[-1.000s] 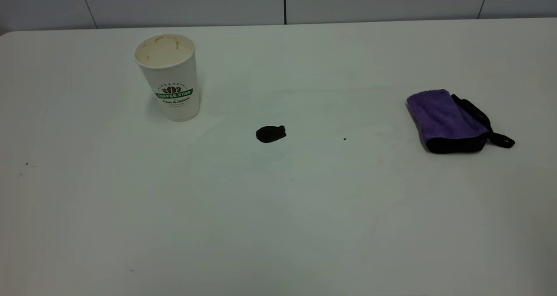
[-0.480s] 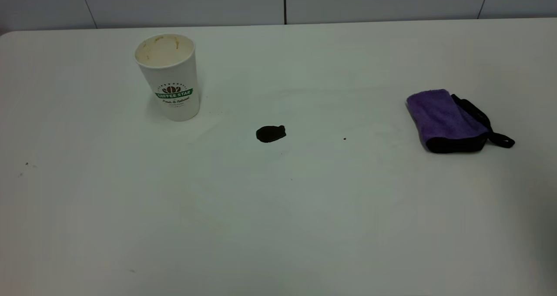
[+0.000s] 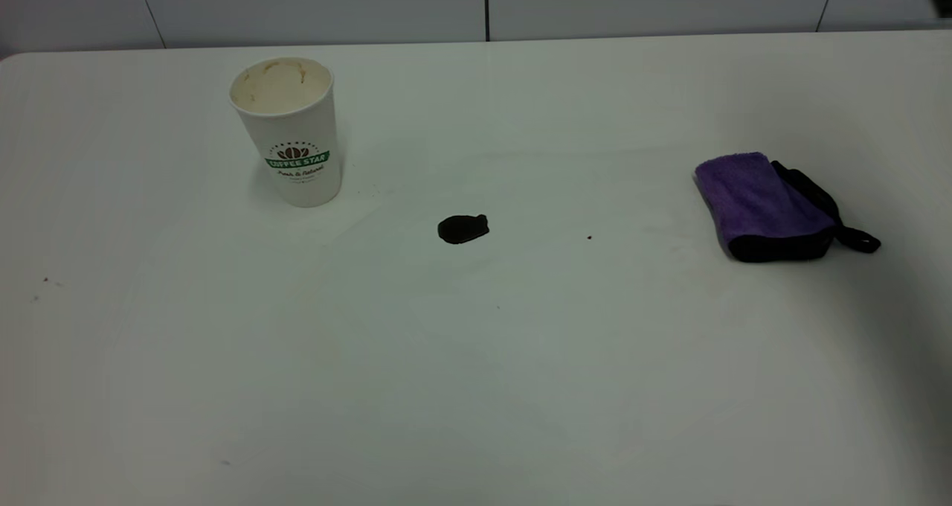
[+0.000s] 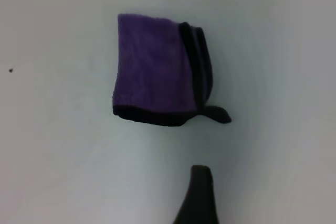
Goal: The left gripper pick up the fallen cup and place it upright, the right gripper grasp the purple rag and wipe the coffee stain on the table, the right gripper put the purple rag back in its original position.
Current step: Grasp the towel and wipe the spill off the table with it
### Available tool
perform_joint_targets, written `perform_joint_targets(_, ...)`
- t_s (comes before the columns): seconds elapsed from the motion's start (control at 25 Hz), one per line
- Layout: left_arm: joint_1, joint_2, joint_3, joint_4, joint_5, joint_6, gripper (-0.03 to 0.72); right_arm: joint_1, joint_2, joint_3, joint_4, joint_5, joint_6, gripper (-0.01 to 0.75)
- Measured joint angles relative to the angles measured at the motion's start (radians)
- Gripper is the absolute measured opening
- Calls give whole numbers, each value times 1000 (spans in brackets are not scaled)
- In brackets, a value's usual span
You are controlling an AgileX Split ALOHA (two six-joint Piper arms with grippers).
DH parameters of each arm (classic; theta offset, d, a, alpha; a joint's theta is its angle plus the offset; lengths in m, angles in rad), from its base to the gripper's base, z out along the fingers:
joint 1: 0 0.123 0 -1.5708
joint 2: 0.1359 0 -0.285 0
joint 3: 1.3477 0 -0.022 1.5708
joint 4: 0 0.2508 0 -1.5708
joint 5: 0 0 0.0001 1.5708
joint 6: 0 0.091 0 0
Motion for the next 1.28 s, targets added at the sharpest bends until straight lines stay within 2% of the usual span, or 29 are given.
perform_joint_targets(0.36,0,0,0,0,0,1,284,64,470,-264,9,-19,-12,728)
perform_joint_targets(0.92,0,0,0,0,0,1,284,80,742,-475,46,-21,-104,714)
perform_joint_targets(1.08,0,0,0,0,0,1,284,80,788,-510,46,-21,-110,657)
perform_joint_targets(1.28,0,0,0,0,0,1,284,80,817,-526,53,-22,-113,507)
